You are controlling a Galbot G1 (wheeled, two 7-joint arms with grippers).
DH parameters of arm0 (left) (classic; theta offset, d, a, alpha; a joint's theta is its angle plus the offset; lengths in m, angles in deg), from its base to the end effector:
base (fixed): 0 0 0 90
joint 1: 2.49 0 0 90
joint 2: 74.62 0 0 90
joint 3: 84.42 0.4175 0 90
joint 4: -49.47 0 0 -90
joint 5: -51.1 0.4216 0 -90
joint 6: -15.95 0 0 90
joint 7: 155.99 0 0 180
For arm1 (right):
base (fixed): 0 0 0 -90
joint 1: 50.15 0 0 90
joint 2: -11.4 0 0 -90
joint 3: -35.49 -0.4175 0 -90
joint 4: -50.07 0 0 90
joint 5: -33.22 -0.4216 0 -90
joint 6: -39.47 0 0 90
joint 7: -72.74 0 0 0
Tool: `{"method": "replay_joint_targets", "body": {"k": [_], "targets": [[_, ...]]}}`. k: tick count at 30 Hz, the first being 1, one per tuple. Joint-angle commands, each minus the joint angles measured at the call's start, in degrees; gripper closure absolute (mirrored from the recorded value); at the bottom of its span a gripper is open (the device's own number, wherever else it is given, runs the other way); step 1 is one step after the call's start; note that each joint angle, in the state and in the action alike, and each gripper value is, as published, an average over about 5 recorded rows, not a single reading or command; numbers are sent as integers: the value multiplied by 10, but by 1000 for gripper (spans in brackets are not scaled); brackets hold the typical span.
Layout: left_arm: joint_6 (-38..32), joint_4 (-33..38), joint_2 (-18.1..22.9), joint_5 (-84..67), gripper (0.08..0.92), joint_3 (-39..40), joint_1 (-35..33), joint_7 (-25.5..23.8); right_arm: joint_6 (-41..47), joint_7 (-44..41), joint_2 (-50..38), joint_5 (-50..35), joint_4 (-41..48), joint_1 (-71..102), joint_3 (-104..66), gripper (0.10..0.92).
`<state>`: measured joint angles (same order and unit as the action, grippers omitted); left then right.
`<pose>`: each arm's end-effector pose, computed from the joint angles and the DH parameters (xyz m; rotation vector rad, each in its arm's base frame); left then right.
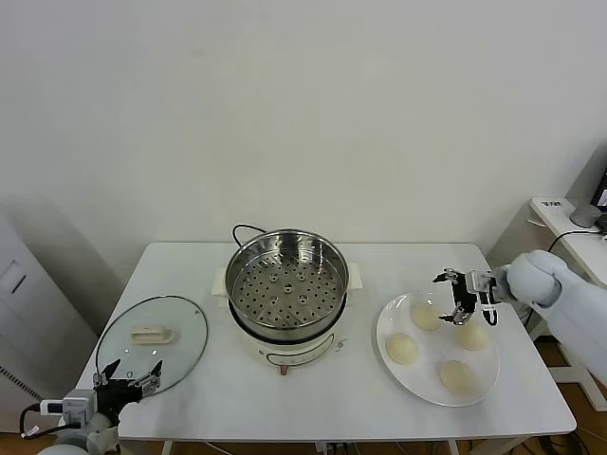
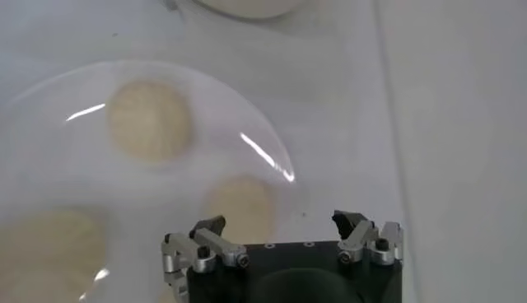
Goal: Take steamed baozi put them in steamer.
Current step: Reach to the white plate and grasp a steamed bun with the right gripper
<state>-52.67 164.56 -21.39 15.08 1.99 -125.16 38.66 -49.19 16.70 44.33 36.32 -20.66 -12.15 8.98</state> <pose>0.2253 0.1621 -0.3546 0.0481 -2.5947 -0.1010 0.5834 -0.2736 -0.2303 1.2567 -1.6216 1.3965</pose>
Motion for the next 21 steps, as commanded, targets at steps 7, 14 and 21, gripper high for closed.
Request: {"method": "replay_joint_targets", "body": {"k": [7,14,21], "targets": [[1,-9,-1,1,177,5,9,0,-19,-52,63,-12,109,-119,155,203],[1,-10,-1,1,177,5,9,0,-27,-30,103,9,139,-90,129,203],[0,-10,-1,1,177,6,8,0,-35,-24,134,37,166,-72,114,203]]}}
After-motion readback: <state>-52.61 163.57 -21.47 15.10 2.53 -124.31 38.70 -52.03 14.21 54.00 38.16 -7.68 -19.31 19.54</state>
